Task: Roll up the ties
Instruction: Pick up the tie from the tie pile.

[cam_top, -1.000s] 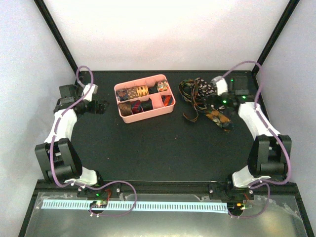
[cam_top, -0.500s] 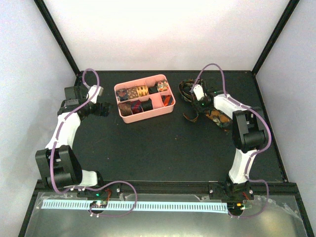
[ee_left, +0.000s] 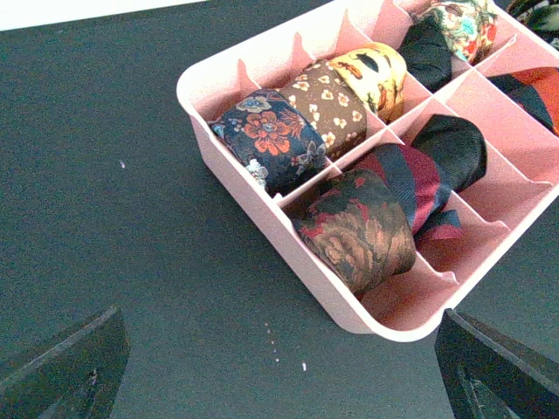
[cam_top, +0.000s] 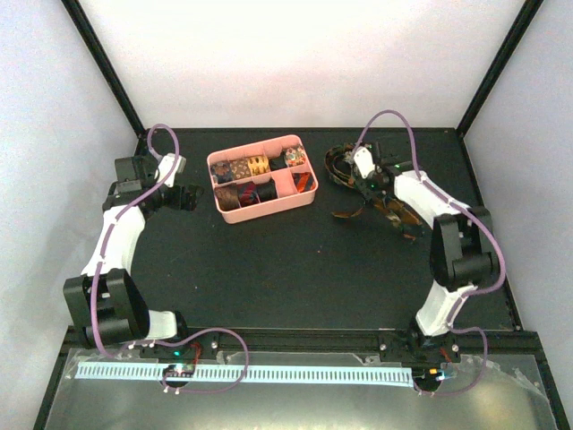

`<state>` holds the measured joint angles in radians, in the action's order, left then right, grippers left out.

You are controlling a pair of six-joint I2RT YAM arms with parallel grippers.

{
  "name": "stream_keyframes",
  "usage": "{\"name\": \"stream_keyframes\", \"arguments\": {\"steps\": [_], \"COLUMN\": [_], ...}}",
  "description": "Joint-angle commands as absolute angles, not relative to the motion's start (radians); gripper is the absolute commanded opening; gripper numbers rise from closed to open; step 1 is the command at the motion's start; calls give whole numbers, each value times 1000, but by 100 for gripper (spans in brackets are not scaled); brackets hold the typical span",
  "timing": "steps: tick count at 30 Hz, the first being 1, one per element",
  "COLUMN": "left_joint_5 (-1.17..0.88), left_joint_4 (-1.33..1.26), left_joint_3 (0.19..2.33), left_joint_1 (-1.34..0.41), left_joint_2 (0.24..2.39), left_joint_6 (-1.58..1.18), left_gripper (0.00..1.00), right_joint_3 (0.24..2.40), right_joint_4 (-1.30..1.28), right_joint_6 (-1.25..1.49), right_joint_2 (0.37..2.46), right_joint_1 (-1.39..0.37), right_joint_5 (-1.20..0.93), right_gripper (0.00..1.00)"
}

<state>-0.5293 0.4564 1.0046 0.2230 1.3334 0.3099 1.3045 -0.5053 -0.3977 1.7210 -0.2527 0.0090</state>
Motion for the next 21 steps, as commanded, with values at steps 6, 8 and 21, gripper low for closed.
{"name": "stream_keyframes", "arguments": {"steps": [6, 8, 21], "left_joint_5": [-510, -511, -584], "left_joint_4": [482, 480, 432], "left_joint_3": [1046, 1052, 1076], "left_joint_1": [218, 219, 219], "left_joint_2": [1287, 1264, 1187], "left_joint_6": [329, 330, 280], "left_gripper": [99, 99, 99], "right_joint_3": [1383, 1445, 1932], "right_joint_4": [-687, -770, -1129], "right_joint_6": [-556, -570, -592], "right_joint_2": [1530, 1505, 1558], "right_joint_1": [-257, -258, -484], "right_joint_5": [-149, -272, -836], "right_gripper": [2, 2, 2]}}
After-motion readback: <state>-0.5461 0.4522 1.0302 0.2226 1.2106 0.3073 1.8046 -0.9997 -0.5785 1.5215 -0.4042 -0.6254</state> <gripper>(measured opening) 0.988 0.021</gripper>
